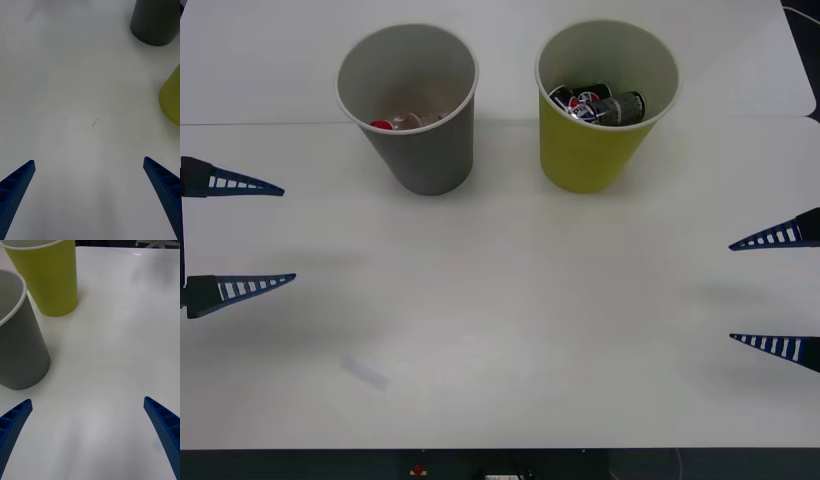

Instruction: Put the can into the green bin and the plastic bottle into the gray bin

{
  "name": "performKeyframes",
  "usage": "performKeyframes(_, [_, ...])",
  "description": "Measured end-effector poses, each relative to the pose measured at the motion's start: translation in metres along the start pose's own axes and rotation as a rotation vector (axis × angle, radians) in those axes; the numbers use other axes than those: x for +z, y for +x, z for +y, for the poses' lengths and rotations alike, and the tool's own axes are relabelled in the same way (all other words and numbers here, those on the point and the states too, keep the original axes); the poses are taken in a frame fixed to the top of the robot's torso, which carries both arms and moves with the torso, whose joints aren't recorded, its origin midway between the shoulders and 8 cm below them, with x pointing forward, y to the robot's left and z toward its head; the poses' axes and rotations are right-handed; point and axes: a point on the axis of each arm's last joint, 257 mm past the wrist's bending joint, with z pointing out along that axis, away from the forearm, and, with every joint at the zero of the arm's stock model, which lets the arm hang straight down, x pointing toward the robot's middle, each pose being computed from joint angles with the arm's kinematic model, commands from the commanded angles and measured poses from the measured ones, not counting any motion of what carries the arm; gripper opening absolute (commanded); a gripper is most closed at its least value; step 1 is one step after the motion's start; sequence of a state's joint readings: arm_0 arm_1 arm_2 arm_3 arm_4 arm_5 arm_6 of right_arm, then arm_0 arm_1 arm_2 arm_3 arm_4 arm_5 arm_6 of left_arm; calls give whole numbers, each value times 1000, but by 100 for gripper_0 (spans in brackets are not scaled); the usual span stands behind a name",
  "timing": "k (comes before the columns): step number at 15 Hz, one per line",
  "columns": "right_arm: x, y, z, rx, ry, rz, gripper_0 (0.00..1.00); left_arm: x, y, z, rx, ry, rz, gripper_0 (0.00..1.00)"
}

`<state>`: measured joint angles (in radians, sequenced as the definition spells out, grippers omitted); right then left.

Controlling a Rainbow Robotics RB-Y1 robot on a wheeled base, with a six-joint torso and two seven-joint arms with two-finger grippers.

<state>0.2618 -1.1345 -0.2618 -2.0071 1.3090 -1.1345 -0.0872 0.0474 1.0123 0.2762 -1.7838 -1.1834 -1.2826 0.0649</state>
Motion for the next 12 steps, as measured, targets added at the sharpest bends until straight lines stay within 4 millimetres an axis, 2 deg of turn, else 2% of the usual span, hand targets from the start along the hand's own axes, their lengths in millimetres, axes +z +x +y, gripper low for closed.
performKeyframes(4, [0, 0, 0, 0, 0, 0, 100, 2, 9, -41, 60, 58, -9, 100])
performKeyframes(8, [0, 0, 0, 0, 0, 0, 100, 5, 14, -74, 53, 112, -14, 100])
performKeyframes(12, [0, 0, 0, 0, 0, 0, 100, 7, 15, -83, 41, 131, -20, 100])
